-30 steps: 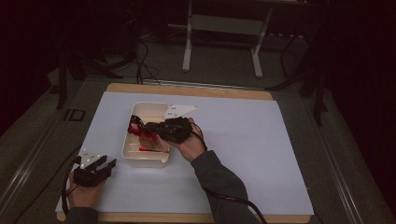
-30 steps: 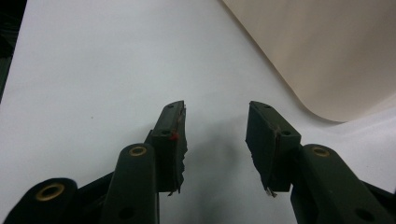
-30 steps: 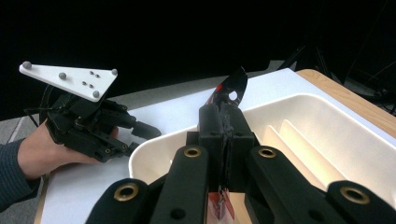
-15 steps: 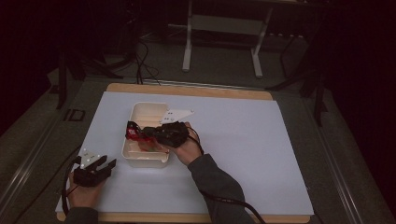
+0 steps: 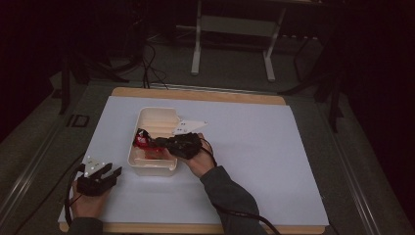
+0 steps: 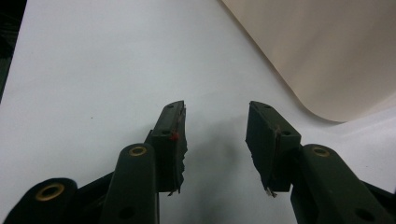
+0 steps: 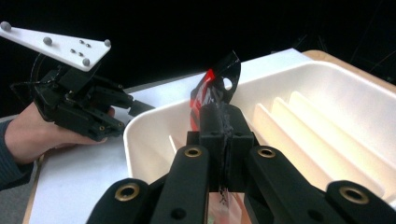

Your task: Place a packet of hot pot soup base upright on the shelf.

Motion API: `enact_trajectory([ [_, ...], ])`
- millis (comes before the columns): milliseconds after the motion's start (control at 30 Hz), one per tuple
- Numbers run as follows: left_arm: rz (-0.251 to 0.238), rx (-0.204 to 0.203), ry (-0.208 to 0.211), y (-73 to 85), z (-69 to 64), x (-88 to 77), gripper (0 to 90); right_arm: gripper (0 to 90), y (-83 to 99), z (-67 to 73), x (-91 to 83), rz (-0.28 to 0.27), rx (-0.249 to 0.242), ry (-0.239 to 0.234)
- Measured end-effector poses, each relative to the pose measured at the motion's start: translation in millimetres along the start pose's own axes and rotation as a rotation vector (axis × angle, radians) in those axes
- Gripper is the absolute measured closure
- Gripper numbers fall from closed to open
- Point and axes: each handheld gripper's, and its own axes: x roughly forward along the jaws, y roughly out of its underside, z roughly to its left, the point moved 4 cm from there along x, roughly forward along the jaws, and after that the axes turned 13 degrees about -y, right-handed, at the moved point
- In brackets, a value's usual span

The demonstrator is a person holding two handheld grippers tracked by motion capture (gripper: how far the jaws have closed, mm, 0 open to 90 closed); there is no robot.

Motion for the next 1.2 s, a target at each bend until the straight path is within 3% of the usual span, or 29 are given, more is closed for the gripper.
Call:
enact_trajectory([
  [433,-0.001,0.000,-0.002,0.0,-0.1,0.0,57.4,88.9,18.2,-7.3,-7.6,0.044,0.024,0.023],
  [600,0.000,0.001,-0.003,0.0,0.0,-0.1,57.3,87.2,21.2,-9.7,-9.7,0.058,0.044,0.012],
  [800,0.000,-0.001,-0.002,0.0,0.0,-0.2,57.2,72.1,15.4,-8.4,-11.2,0.089,0.043,0.041],
  [1000,0.000,-0.002,-0.002,-0.1,0.0,-0.2,57.1,59.5,13.6,-9.1,-20.8,0.079,0.060,0.062],
  [1200,0.000,-0.002,-0.004,-0.1,0.1,-0.1,56.6,52.8,13.5,-8.0,-31.0,0.094,0.051,0.083],
])
